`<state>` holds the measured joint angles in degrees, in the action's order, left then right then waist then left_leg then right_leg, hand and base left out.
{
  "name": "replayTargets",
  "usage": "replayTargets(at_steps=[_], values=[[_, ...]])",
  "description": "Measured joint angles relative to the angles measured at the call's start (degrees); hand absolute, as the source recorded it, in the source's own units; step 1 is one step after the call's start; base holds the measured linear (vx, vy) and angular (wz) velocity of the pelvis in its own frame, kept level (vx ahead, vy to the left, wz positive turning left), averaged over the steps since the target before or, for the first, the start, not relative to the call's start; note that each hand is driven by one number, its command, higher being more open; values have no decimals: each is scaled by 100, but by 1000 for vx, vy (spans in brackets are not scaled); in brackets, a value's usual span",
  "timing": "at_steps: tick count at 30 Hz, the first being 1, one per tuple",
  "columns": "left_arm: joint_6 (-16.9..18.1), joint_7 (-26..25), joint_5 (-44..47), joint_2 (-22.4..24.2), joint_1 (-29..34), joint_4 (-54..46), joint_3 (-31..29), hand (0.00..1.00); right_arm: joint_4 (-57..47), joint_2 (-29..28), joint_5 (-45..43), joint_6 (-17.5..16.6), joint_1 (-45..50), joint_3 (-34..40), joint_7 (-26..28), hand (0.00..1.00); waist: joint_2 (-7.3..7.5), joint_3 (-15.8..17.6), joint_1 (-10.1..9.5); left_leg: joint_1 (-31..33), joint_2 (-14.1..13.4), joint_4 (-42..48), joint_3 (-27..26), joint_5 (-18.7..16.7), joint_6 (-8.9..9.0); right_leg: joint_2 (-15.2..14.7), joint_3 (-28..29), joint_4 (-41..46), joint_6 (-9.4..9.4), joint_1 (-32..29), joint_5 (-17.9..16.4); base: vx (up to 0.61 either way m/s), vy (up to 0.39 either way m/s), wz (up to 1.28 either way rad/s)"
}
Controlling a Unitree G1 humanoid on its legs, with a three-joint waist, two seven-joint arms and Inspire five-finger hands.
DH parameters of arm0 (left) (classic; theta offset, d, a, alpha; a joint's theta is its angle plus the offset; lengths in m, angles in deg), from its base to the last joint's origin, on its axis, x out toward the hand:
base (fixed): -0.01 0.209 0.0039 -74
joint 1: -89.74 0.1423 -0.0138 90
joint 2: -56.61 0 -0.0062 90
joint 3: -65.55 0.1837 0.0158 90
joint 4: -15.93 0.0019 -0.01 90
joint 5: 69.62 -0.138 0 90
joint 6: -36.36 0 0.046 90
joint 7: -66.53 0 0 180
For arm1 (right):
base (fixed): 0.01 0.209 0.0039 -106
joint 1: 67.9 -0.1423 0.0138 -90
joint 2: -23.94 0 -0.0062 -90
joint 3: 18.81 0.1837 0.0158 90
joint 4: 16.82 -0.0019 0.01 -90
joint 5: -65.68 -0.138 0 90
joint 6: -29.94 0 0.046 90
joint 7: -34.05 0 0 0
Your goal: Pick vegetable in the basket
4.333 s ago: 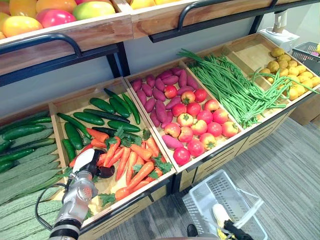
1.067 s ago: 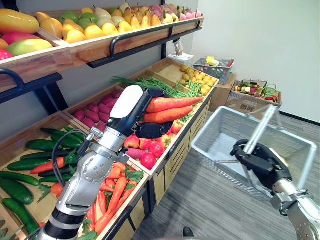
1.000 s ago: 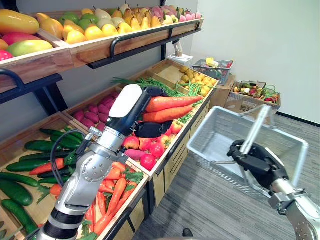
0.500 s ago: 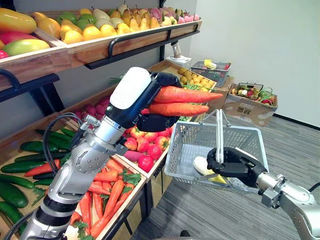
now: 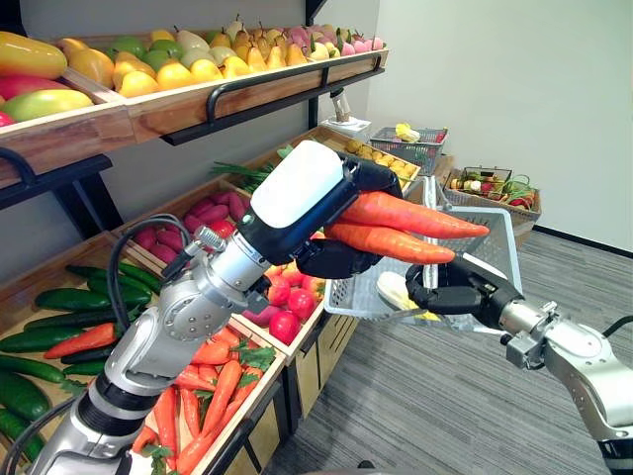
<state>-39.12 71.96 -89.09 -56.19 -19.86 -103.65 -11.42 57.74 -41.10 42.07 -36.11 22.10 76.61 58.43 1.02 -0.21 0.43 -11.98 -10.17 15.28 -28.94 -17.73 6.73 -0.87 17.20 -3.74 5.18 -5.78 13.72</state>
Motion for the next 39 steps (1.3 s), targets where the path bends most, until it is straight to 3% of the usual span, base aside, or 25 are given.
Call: replayTargets(at_steps=[9,17,26,34,39], values=[[3,-50,150,-43,0,0,-4,0,35,696,-511,-26,-683,36,-149,0,16,-11,2,-37,-13,-5,-37,-3,21,29,39,-1,-12,0,3,25,20,-3],[154,-19,222,-45,0,5,-171,0,87,913,-1262,-23,-826,130,428,0,55,-29,2,-31,-37,-26,-23,5,43,45,14,-22,-15,-1,1,37,26,1],[101,846,221,-34,42,400,-66,0,177,913,-1250,-18,-1069,129,852,0,82,-44,1,-46,-52,-116,72,35,89,30,-102,-126,14,79,33,27,21,5],[-29,1660,208,-36,537,900,262,0,177,913,-1247,-18,-1267,-35,914,0,101,-51,-4,-80,-46,-213,99,65,89,27,-171,-134,15,105,34,37,39,3],[-36,1890,209,-55,643,1136,471,0,177,914,-1248,-18,-1285,-50,1012,0,102,-51,10,-90,-39,-259,100,94,90,31,-178,-135,15,98,35,18,28,0]])
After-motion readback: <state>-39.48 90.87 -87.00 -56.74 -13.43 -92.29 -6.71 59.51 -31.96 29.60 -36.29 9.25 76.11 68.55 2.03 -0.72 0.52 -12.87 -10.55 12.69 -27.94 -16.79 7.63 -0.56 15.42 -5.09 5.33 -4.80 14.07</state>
